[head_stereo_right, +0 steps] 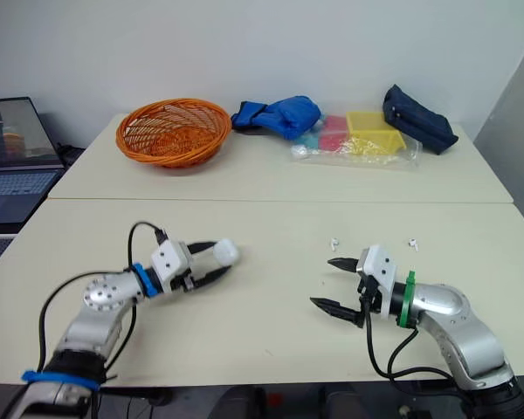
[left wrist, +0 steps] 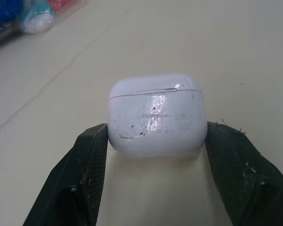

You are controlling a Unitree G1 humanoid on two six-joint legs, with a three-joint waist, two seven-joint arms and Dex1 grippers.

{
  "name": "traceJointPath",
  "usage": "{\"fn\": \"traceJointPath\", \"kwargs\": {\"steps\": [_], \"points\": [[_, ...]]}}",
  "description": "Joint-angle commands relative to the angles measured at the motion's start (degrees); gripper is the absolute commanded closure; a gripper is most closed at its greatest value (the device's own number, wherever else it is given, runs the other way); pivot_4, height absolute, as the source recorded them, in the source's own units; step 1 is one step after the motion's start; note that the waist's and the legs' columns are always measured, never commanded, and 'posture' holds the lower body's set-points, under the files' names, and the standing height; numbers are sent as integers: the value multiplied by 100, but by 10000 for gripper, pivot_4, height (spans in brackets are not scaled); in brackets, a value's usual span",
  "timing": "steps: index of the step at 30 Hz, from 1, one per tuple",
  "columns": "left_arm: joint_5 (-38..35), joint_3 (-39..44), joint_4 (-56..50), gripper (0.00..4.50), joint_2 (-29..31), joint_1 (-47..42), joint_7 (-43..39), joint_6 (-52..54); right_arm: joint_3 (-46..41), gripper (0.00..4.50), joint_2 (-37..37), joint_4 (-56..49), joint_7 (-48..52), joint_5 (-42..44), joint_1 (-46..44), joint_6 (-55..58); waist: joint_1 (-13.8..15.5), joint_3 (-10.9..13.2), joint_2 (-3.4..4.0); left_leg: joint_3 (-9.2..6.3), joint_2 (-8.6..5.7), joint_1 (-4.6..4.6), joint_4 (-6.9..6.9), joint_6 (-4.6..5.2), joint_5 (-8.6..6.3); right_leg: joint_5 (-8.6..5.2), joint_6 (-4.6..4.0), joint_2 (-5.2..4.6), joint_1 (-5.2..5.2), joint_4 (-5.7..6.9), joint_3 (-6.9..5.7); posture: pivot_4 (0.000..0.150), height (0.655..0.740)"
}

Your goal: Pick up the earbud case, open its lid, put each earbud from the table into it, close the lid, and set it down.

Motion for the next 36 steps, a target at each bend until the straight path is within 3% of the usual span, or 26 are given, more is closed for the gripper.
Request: {"fn": "traceJointPath", "kwargs": {"steps": [1, 6, 11, 14, 23, 36], "points": [[59, -95, 283, 17171, 74, -544, -433, -736, -311, 0, 33, -130, -199, 457, -400, 536, 2, -1, -1, 3, -7, -13, 1, 0, 0, 4, 3, 0, -9, -1, 1, 1500, 7400], [543, -390, 1108, 17171, -94, -1854, -556, -2277, -496, 0, 222, 70, -1050, 923, -1259, 2108, 23, 5, -11, 0, -24, -72, 4, 0, 0, 30, 31, 1, -52, -4, 0, 1500, 7400], [1039, -622, 1437, 17171, -391, -2560, -141, -3526, -745, 0, 634, -101, -1694, 1814, -1881, 3554, 20, 5, -12, -8, -25, -79, 0, 1, -1, 31, 36, 2, -53, -1, -4, 1500, 7400], [1126, -758, 1447, 17171, -580, -2836, -5, -3888, -967, 0, 1237, -27, -2455, 2183, -2298, 4174, -3, 5, -12, -9, -24, -81, 1, 2, -1, 31, 38, 5, -55, 1, -5, 1500, 7400], [1141, -1060, 1517, 17171, -617, -2980, 103, -4383, -1549, 0, 2194, 192, -3667, 2615, -2958, 4893, -22, 5, -12, -10, -22, -80, 7, 3, 0, 32, 39, 11, -56, 18, -6, 1500, 7400], [1125, -1125, 1614, 17171, -554, -3026, 284, -4490, -1551, 0, 2280, 245, -3841, 2850, -3039, 5134, -122, 4, -12, -18, -23, -81, 8, 3, 0, 32, 40, 11, -56, 23, -9, 1500, 7400]]}}
